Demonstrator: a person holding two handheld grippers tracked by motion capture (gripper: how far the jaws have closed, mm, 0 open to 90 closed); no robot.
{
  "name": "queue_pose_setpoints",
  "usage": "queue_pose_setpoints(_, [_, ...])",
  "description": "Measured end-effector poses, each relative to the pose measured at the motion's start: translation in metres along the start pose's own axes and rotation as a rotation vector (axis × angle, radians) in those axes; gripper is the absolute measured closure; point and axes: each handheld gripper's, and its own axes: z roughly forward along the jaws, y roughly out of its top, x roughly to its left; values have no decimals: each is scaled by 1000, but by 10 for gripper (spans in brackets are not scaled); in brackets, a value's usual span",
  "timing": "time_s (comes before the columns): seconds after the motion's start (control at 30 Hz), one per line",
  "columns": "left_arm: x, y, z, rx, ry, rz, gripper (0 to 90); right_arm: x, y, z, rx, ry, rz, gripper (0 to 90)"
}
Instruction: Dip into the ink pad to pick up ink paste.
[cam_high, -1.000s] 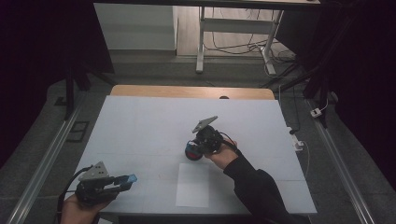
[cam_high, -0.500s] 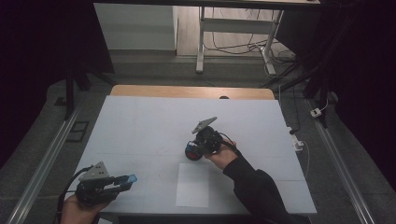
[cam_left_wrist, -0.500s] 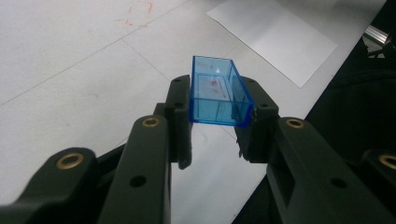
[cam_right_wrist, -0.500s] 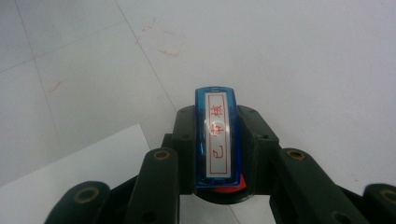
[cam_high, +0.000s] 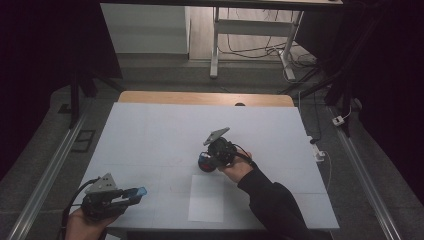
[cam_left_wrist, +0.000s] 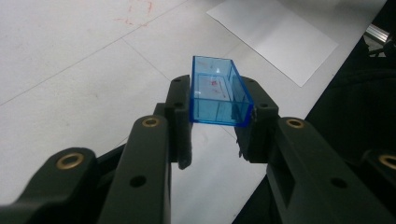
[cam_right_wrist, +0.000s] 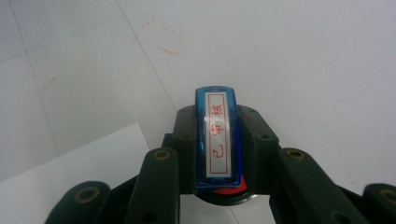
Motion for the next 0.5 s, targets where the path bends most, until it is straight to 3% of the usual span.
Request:
queue_pose_setpoints(0.27, [0, 0, 0, 1, 1, 0, 690, -12, -6, 0, -36, 66, 78, 705])
queue_pose_setpoints(0.5, [0, 0, 0, 0, -1, -4, 690, -15, -8, 0, -49, 80, 96, 705])
